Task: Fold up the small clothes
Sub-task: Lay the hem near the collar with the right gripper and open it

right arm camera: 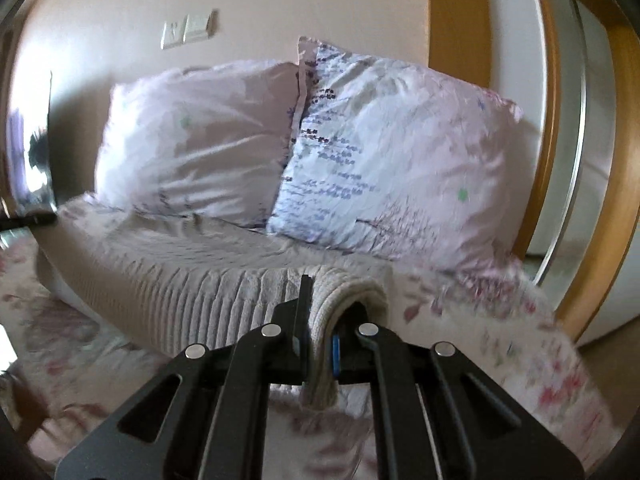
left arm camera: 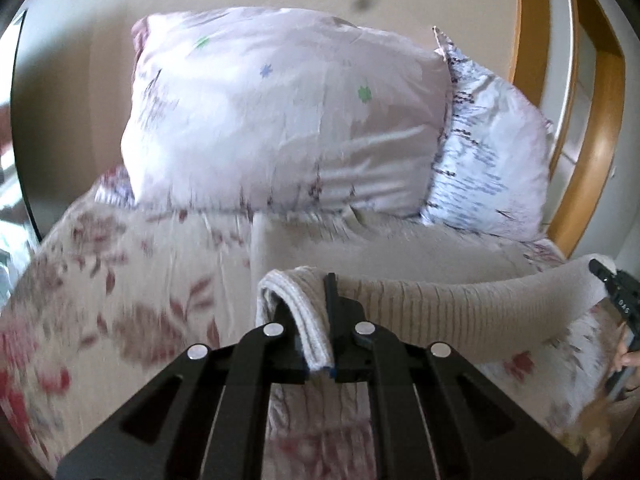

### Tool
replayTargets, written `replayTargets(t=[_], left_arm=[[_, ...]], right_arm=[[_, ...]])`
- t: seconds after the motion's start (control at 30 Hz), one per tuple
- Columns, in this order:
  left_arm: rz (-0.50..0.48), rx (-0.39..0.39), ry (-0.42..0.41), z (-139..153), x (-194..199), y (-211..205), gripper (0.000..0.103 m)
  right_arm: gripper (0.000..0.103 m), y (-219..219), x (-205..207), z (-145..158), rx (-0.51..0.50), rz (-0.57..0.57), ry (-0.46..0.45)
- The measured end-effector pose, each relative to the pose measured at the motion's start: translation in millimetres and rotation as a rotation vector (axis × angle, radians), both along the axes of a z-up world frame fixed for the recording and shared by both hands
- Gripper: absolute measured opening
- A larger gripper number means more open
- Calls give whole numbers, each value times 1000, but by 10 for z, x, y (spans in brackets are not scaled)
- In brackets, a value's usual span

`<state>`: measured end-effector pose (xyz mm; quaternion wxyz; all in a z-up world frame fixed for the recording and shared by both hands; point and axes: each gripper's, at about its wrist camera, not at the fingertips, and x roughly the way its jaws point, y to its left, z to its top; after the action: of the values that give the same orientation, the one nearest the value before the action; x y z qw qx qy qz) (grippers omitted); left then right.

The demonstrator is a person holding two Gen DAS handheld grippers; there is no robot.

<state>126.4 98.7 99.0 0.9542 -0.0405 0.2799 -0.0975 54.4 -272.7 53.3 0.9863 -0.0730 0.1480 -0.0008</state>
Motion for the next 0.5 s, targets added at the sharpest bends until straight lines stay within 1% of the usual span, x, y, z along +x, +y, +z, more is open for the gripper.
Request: replayTargets(t=[0.07,0.2,0.27,0.37,0.5], left_arm=[[14,6,2,19,190,-36,5],[55,-15,25,0,619,-80,5],[63,-15,35,-23,751,-110,5],[74,-20,70,-113,979,-145,5],[96,-78,151,-306,1268,-104,5]], right_arm=[[8,-9,185,23,-3,-15,10],[8,-82,557,21,41,-38,52],[8,-131,762,-19,66,-50,81],[8,-189,1007,-108,103,-57,130],[8,-292,1288,-238,182,-62,210]])
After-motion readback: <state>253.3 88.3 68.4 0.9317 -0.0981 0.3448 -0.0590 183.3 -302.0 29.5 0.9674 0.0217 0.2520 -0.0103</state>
